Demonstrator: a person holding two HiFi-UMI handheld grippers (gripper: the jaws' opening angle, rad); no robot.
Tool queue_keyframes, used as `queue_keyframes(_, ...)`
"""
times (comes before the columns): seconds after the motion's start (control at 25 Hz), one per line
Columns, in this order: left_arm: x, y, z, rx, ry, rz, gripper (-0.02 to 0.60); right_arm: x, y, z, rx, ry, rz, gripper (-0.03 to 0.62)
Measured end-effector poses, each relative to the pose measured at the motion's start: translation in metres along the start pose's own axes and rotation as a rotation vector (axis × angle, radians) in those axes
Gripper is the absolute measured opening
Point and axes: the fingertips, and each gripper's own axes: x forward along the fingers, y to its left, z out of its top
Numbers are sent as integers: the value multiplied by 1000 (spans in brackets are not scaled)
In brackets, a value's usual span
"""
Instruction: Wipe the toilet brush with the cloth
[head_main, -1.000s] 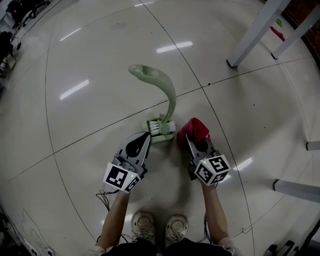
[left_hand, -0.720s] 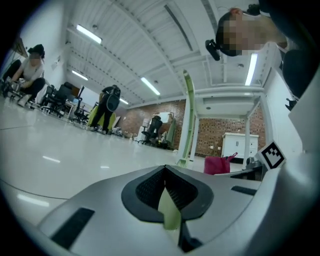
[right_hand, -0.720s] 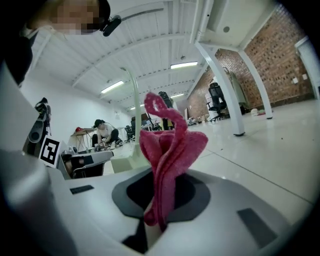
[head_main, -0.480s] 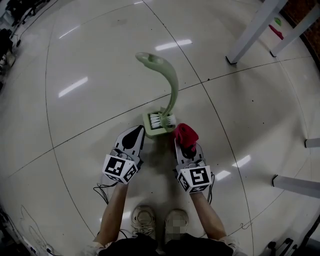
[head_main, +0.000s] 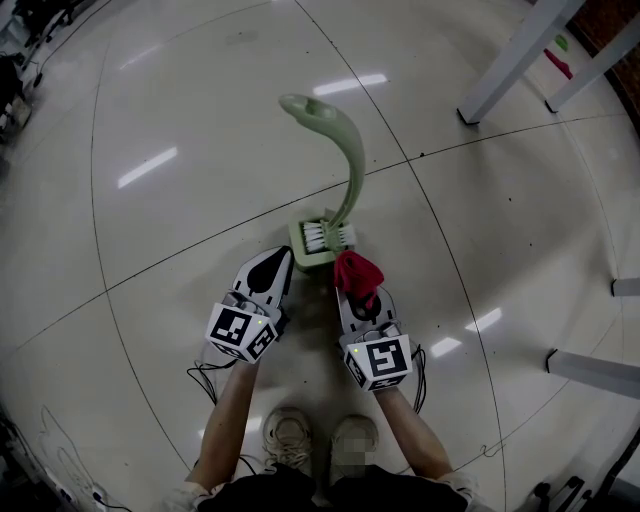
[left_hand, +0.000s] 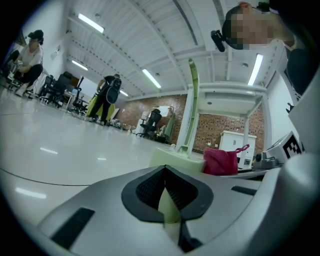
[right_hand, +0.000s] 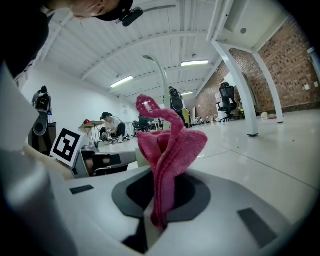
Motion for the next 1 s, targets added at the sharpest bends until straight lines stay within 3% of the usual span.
queue_keyframes(0.56,0,0,1,-4,-13,-35,3,23,78,1,-66,44,212,31)
queue_keyframes(0.8,-7,2,12,34,-45,-47,3,17,61,2,-56,55,177,31)
queue_keyframes(0.88,-9,1,19,45,-58,-87,5,13,49,-1,-58,70,141,31)
queue_keyframes(0.92,-9,-1,21,52,-49,-125,32,11,42,-4,-58,80,122,31)
queue_keyframes(0.96,-8,-2,21,64,-31,-168,143,10,36,-7,-56,87,105,31)
queue_keyframes(1.0,-6,-2,22,80,-7,-211,186,9,31,-7,-54,91,92,31)
